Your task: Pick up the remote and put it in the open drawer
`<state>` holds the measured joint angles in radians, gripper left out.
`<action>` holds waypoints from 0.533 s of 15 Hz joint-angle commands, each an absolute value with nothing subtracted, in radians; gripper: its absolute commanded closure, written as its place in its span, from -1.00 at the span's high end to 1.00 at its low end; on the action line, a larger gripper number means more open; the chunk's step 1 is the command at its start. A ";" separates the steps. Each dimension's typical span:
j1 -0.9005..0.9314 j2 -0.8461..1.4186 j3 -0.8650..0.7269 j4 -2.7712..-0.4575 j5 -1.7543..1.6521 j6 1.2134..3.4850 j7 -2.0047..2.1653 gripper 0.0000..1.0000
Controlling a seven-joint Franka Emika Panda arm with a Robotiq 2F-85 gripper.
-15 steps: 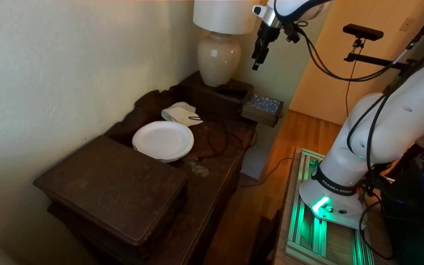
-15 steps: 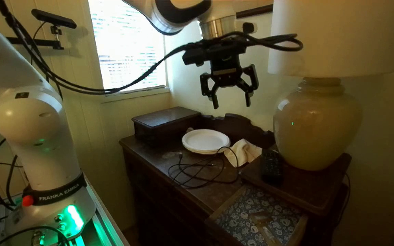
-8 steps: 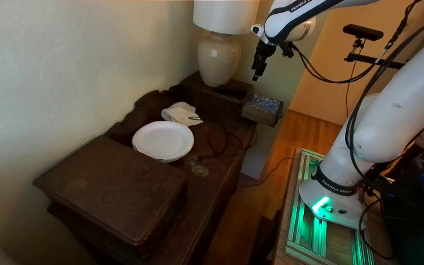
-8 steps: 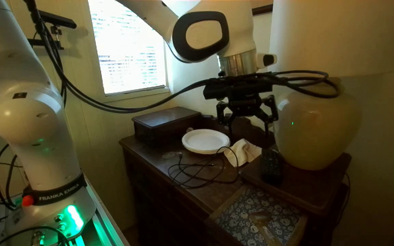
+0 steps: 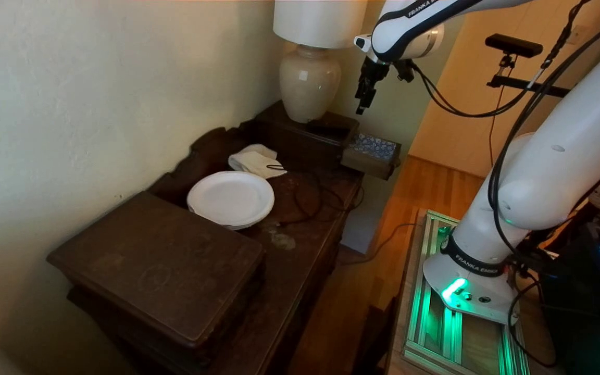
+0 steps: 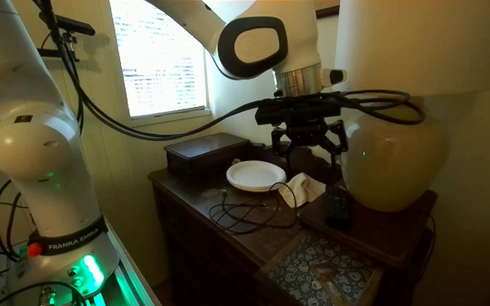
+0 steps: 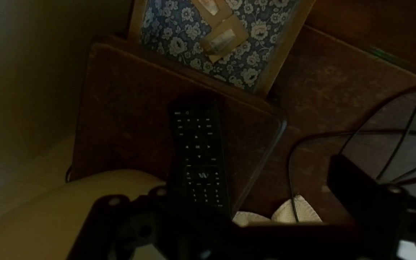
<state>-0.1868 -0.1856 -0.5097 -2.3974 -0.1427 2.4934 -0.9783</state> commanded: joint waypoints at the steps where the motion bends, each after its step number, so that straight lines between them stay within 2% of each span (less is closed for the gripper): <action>1: -0.201 -0.126 -0.496 -2.353 0.003 2.471 -1.069 1.00; 8: -0.256 0.015 -0.483 -2.250 0.245 2.443 -1.348 1.00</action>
<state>-0.2111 -0.0597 -0.5040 -2.3207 0.1550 2.4838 -1.2173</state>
